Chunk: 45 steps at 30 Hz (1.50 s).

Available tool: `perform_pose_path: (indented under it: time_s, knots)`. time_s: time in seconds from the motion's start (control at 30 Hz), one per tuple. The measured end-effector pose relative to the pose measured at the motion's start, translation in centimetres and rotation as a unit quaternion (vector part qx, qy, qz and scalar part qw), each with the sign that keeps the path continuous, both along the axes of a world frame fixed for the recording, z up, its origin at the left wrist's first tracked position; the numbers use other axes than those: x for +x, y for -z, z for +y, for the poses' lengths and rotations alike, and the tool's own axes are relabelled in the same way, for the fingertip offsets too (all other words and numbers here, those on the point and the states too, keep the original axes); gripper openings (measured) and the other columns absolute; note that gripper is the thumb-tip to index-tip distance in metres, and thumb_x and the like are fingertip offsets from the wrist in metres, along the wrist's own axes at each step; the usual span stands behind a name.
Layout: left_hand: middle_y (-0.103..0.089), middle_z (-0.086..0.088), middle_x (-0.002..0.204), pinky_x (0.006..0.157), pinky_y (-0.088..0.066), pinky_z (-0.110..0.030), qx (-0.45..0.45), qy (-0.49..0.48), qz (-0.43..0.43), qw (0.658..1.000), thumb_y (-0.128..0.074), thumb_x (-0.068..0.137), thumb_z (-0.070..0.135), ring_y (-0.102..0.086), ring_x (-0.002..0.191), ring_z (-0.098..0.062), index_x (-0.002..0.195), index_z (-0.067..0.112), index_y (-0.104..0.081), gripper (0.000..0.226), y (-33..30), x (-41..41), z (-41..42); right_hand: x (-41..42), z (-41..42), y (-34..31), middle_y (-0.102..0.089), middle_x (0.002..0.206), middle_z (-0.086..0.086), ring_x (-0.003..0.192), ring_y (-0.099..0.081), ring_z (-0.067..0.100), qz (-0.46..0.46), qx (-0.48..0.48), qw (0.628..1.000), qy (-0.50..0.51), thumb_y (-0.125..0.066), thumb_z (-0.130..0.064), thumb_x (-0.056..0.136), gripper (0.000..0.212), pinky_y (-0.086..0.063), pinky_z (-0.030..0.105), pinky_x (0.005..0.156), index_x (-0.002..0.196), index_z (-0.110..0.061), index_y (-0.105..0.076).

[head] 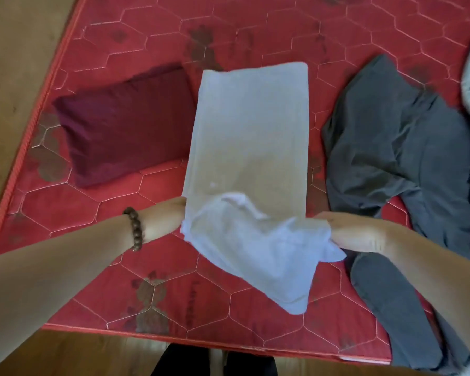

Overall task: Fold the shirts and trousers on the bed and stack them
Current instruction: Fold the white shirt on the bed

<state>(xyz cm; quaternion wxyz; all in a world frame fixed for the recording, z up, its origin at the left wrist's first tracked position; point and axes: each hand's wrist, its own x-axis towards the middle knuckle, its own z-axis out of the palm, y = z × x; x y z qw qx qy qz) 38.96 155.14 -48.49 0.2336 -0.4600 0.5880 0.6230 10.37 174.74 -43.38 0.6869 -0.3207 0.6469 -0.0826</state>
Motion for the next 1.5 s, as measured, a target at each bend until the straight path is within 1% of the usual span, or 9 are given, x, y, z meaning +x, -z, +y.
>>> perform_pose_path:
  time_s: [0.13,0.3,0.5,0.7,0.8,0.9,1.03,1.13,1.5]
  knots:
    - [-0.068,-0.007,0.074,0.068,-0.055,-0.036,0.128,-0.167,-0.01,0.978,-0.046,0.1,0.038,-0.061,0.054,-0.019,0.109,0.007,-0.065,0.037,0.1,-1.3,-0.4,-1.3,-0.9,2.6,-0.061,0.129,0.015,0.091,-0.063,0.017,0.001,0.115,0.978,0.175,-0.043,-0.022,0.102,0.021,-0.051,0.038,0.093,0.103,-0.014,-0.063]
    - [-0.05,-0.002,0.112,0.082,-0.04,-0.041,0.122,-0.161,0.008,0.979,-0.084,0.054,0.061,-0.047,0.094,-0.025,0.109,0.02,-0.068,0.07,1.8,0.1,2.0,1.3,1.7,5.2,-0.072,0.109,0.004,0.104,-0.067,0.023,-0.024,0.135,0.925,0.353,-0.074,-0.048,0.075,0.055,-0.05,0.038,0.094,0.113,-0.009,-0.066]
    - [-0.043,-0.007,0.082,0.05,-0.035,-0.026,0.006,-0.151,0.039,0.988,-0.061,0.092,0.038,-0.034,0.057,-0.019,0.105,0.017,-0.067,0.025,1.4,0.4,3.0,3.1,3.6,5.3,-0.074,0.104,0.009,0.095,-0.07,0.027,-0.009,0.003,0.91,0.414,-0.064,-0.021,0.091,0.023,-0.054,0.045,0.089,0.107,-0.006,-0.07]
    - [-0.055,-0.011,0.069,0.057,-0.046,-0.034,-0.103,-0.128,0.026,0.986,-0.053,0.096,0.033,-0.05,0.058,-0.021,0.098,0.024,-0.067,0.017,0.9,0.3,3.3,4.2,3.3,5.5,-0.075,0.092,0.008,0.087,-0.071,0.028,0.079,-0.043,0.902,0.422,-0.065,-0.014,0.091,0.011,-0.057,0.034,0.072,0.094,-0.008,-0.073]
    - [-0.06,-0.008,0.079,0.059,-0.05,-0.034,-0.206,-0.168,0.016,0.964,-0.055,0.094,0.028,-0.055,0.064,-0.023,0.102,0.012,-0.063,0.02,0.5,0.0,3.6,4.3,3.2,5.5,-0.072,0.091,0.009,0.088,-0.069,0.028,0.163,-0.077,0.906,0.382,-0.066,-0.012,0.089,0.008,-0.056,0.037,0.077,0.095,-0.011,-0.071]
    - [-0.06,-0.003,0.101,0.066,-0.05,-0.035,-0.463,-0.116,-0.022,0.878,-0.057,0.091,0.02,-0.06,0.082,-0.021,0.114,0.012,-0.056,0.024,-0.5,0.2,3.9,4.4,3.6,5.3,-0.066,0.105,0.002,0.096,-0.063,0.021,0.368,-0.128,0.866,0.314,-0.059,-0.013,0.091,0.018,-0.05,0.031,0.081,0.108,-0.016,-0.063]
    - [-0.052,-0.013,0.133,0.1,-0.038,-0.051,-0.608,0.17,0.192,0.752,-0.045,0.09,0.025,-0.045,0.125,-0.032,0.123,0.01,-0.058,0.038,0.3,-0.3,3.8,7.2,2.9,5.4,-0.048,0.141,0.01,0.132,-0.042,0.027,0.493,-0.368,0.783,0.089,-0.05,-0.022,0.094,0.039,-0.031,0.039,0.111,0.13,-0.008,-0.056]
    - [-0.027,-0.006,0.157,0.114,-0.021,-0.054,-0.566,0.38,0.181,0.709,-0.039,0.094,0.043,-0.019,0.146,-0.03,0.145,0.019,-0.04,0.057,2.8,-1.2,4.6,10.7,1.7,8.1,-0.027,0.158,0.004,0.147,-0.017,0.025,0.456,-0.398,0.789,-0.101,-0.041,-0.04,0.096,0.056,-0.015,0.056,0.116,0.146,-0.014,-0.039]
    - [-0.015,-0.002,0.161,0.118,-0.013,-0.049,-0.567,0.364,0.175,0.718,-0.032,0.1,0.035,-0.007,0.149,-0.025,0.152,0.024,-0.024,0.053,6.2,-0.5,1.3,9.9,0.9,11.1,-0.011,0.162,0.0,0.149,-0.005,0.019,0.536,-0.287,0.792,-0.063,-0.024,-0.046,0.1,0.054,-0.008,0.058,0.117,0.152,-0.03,-0.023]
